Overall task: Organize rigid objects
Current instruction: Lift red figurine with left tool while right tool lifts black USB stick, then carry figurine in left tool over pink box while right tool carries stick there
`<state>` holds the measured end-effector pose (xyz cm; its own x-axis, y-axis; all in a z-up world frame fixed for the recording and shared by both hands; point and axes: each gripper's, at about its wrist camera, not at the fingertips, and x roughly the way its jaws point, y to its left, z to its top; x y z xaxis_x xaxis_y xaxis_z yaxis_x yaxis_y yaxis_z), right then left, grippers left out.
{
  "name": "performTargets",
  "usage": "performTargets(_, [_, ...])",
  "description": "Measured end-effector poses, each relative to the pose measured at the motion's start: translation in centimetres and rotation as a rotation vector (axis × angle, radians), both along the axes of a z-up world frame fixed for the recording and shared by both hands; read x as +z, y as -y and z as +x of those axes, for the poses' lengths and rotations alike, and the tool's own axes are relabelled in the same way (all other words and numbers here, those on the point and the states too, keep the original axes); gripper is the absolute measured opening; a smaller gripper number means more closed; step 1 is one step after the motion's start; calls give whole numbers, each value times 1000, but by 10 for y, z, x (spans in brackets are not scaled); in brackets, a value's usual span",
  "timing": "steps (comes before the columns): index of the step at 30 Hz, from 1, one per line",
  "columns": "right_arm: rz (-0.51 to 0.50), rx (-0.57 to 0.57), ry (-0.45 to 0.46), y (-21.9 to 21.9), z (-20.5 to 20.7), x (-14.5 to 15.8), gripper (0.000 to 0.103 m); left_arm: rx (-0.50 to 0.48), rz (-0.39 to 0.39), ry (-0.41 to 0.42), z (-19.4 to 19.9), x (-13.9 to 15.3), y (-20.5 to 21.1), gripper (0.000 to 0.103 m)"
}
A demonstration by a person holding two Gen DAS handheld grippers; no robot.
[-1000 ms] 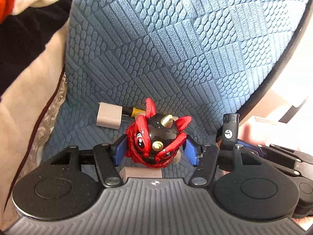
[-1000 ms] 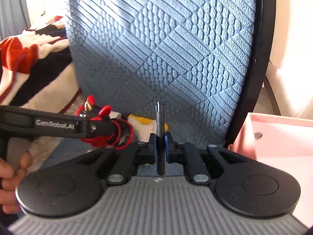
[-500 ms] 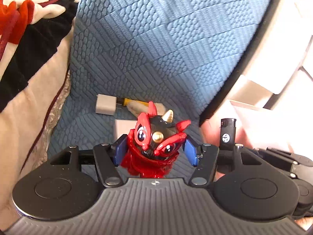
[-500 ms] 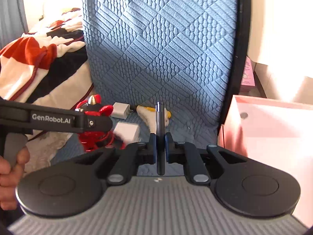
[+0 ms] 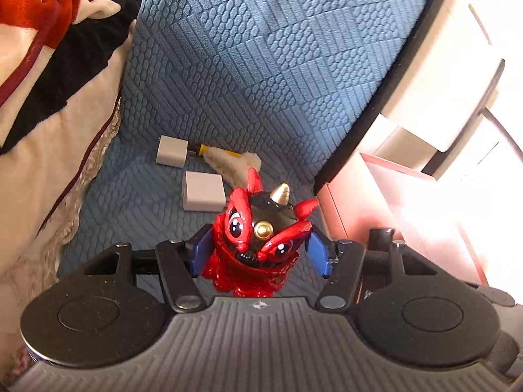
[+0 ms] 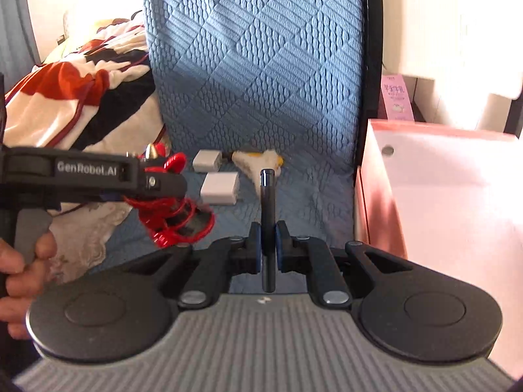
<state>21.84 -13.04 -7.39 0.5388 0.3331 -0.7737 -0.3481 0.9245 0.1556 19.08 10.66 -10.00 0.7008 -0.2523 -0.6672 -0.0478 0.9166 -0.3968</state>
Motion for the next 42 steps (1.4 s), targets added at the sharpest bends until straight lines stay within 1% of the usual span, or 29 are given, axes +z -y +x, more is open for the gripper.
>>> performTargets(6, [25,12,-40,5,-16,2,12,13,12,15,-15,13,7,66])
performTargets(8, [47,13,-64,7,-17,7,12,37,-4,5,-21,18,9,66])
performTargets(11, [62,20,-53,10,-16,20,12,46,-34,3,-26,26,14,66])
performTargets(14, [69,24,-51,13,-12,32,12,61,-23,-2,-24,37,21,66])
performTargets(17, [70,32,-28,21,-7,48,12,69,-15,2,-23,50,30,66])
performTargets(21, [79,26,-19,36,3,65,12,72,-8,13,-23,68,43,66])
performTargets(24, [76,16,0,48,11,78,12,75,-26,19,-19,79,50,66])
performTargets(26, [84,11,11,57,16,86,12,67,-24,27,-14,87,56,66])
performTargets(28, [89,7,26,65,22,95,12,67,-15,39,-8,97,65,66])
performTargets(33, [102,0,58,87,33,117,12,60,-35,85,3,119,89,66])
performTargets(36, [109,-4,84,98,39,130,12,50,-31,109,12,131,104,66])
performTargets(38, [107,-11,104,107,44,136,12,43,-27,115,16,136,113,66])
performTargets(42, [106,-43,110,129,49,137,12,13,-26,125,24,142,136,66])
